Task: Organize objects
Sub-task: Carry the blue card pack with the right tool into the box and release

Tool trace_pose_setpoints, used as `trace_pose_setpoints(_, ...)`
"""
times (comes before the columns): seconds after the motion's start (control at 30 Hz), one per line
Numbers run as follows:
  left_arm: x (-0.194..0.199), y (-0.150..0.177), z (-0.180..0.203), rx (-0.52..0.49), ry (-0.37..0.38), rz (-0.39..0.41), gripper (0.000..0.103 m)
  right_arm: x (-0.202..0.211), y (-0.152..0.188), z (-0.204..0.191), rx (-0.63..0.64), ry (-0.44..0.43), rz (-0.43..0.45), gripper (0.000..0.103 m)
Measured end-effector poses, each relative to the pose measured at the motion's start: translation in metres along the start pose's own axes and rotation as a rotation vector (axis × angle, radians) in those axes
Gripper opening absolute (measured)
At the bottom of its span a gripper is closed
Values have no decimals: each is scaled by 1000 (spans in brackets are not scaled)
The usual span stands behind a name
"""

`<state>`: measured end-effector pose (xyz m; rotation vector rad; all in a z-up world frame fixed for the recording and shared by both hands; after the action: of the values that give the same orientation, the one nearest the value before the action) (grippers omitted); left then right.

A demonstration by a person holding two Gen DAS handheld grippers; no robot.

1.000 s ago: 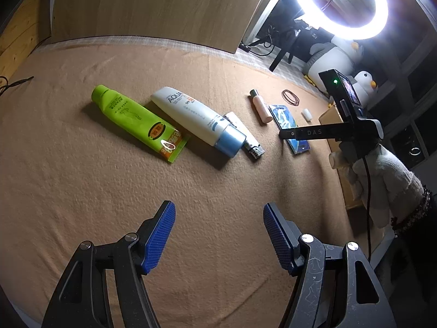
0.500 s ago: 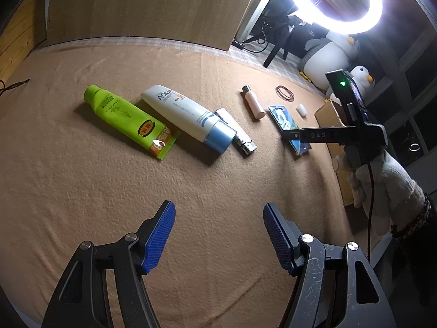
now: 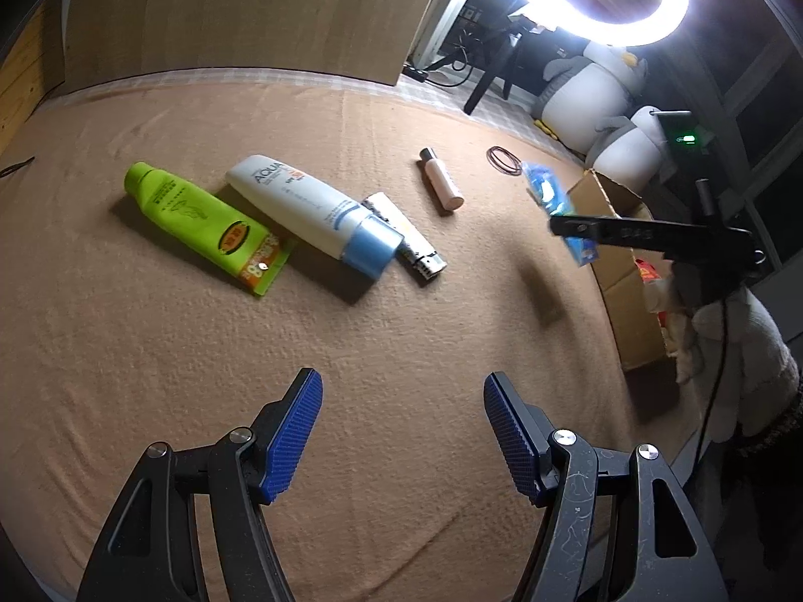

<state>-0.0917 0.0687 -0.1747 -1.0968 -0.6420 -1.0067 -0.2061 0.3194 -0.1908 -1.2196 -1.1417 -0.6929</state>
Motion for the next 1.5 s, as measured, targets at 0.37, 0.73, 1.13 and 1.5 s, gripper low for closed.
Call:
trace_pose_setpoints(0.37,-7,-5,10,-15,8,-5,70,42,1,67,-126,51,108,52)
trace_pose_setpoints(0.73,-16,-3,23,-34,19,-22,70,59,53,156,-317,142,106,52)
trace_pose_setpoints(1.13,-10,-3,17,-31,9,-13,70,61,63,162,-333,154,115,65)
trace_pose_setpoints(1.5,5,-18,-19,-10,-51,28,70,73,56,121,-315,98,149,66)
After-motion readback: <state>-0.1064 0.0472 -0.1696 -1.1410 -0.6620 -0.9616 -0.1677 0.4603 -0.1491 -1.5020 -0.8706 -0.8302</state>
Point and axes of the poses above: each gripper's, at about its wrist camera, not at the fingertips, and x roughly against the way its jaws point, z to its right, y to its underside, the point moved 7 cm from there along -x, roughly the way its jaws point
